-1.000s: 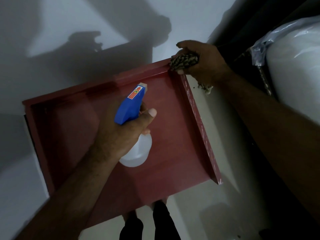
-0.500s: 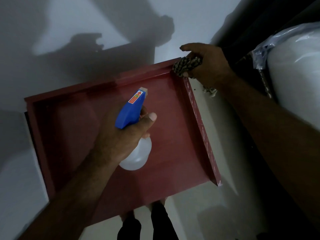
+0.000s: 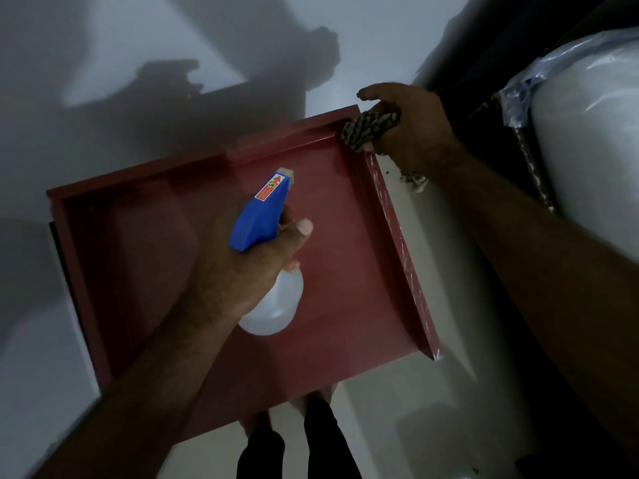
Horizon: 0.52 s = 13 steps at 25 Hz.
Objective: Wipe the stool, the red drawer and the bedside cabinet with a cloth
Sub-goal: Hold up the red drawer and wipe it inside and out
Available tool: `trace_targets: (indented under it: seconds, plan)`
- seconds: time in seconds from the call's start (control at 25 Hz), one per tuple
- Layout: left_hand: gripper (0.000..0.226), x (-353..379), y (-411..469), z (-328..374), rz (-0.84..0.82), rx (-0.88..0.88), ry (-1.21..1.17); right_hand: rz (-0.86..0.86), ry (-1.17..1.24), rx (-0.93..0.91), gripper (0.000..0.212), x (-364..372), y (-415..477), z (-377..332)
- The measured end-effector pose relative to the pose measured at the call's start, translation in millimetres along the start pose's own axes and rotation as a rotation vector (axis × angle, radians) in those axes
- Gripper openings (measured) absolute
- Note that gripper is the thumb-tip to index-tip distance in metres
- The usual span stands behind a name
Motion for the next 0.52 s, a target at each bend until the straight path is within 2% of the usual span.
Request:
trace_targets:
  seconds: [0.24,0.36,0.52]
  plan:
    - [0.028,5.4,-1.7,-0.2,0.005,-0.027,0.01,0.08,0.078,-0.008,0.07,1.4,2.4,-1.3]
    - [0.018,5.6,-2.6,-0.5,-0.012,0.016,-0.022,0.077,0.108,0.035,0.066,7.6,-22.1,12.5]
    - [0.02,7.0,-5.7,3.3,-0.005,0.046,-0.035,0.121,0.084,0.038,0.067,5.9,-31.4,12.8]
Point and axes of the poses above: each hand's wrist, its own y-axis towards the middle knuckle, its own x-axis out of the palm, z = x × y, the point moved 4 cm from there along y, towards the middle knuckle, and after that the axes turned 13 degrees about -z, right-handed, at the moved point
